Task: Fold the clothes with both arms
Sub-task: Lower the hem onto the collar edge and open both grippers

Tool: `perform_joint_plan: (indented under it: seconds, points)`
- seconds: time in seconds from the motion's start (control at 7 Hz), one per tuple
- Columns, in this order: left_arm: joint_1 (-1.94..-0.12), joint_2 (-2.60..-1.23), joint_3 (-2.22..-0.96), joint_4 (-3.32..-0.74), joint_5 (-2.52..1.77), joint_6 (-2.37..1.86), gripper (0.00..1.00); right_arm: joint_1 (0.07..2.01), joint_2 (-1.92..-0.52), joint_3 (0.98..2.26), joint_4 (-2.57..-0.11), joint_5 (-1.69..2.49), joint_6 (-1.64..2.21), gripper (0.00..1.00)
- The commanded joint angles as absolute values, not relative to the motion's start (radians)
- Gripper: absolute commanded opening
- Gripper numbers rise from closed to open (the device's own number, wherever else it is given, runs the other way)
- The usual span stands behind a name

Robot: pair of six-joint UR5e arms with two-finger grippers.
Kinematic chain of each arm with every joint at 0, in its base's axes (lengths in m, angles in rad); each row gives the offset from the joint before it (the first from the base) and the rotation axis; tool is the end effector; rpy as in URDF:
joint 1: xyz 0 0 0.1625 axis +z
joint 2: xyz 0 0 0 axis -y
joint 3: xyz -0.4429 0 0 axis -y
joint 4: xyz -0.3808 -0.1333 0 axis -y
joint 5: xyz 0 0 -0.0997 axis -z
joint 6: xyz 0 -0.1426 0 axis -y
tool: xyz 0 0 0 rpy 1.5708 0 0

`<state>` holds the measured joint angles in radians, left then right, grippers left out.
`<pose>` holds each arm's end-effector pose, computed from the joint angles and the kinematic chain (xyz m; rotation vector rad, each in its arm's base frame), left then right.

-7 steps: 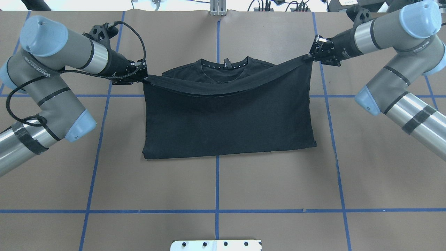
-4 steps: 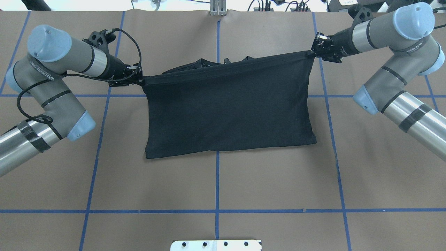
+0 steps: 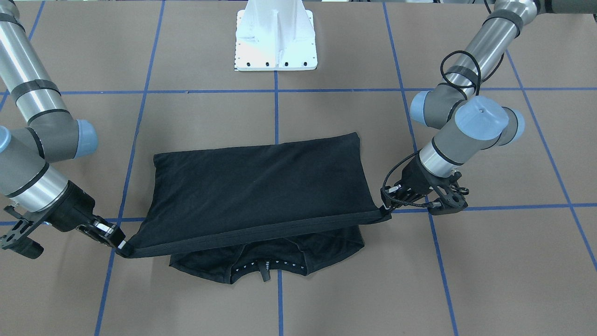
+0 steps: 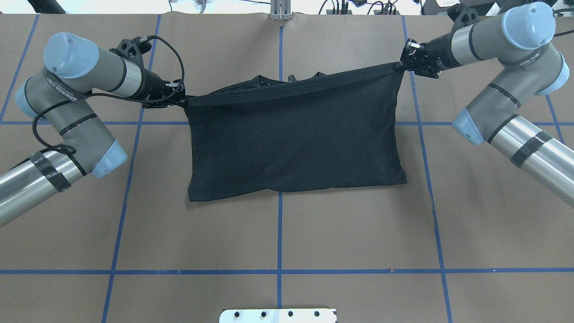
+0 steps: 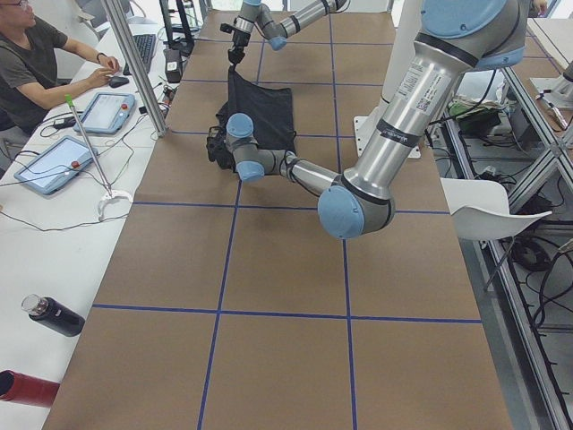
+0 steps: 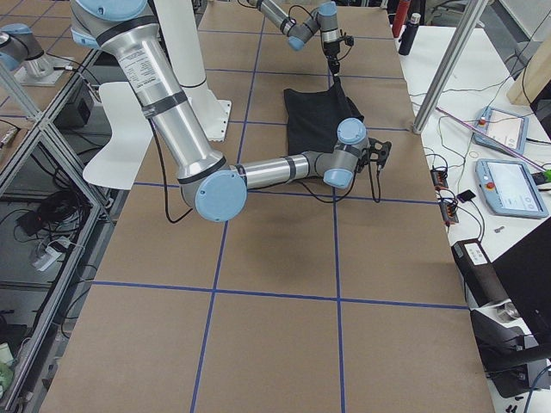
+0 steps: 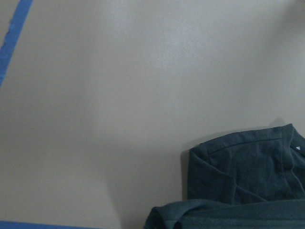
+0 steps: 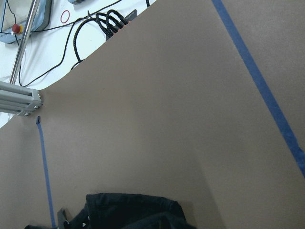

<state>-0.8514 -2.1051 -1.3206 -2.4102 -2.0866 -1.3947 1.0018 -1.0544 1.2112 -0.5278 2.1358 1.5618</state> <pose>0.4442 -0.6027 0.4007 0.1388 1.1823 -0.3046 -0.3524 -0.6568 0.4389 0.1326 -1.2697 0.5183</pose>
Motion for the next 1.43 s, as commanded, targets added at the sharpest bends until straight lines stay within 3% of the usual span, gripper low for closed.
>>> perform_joint_plan:
  seconds: [0.0,1.29]
  points:
    - [-0.853,-2.126,-1.324,-2.402,-2.088,-1.397,0.0,0.996,-1.025,1.21,-0.534,2.129,1.563,0.0]
    - [-0.894,-2.129,-1.322,-2.401,-2.088,-1.393,0.0,0.986,-1.02,1.189,-0.557,2.123,1.56,0.0]
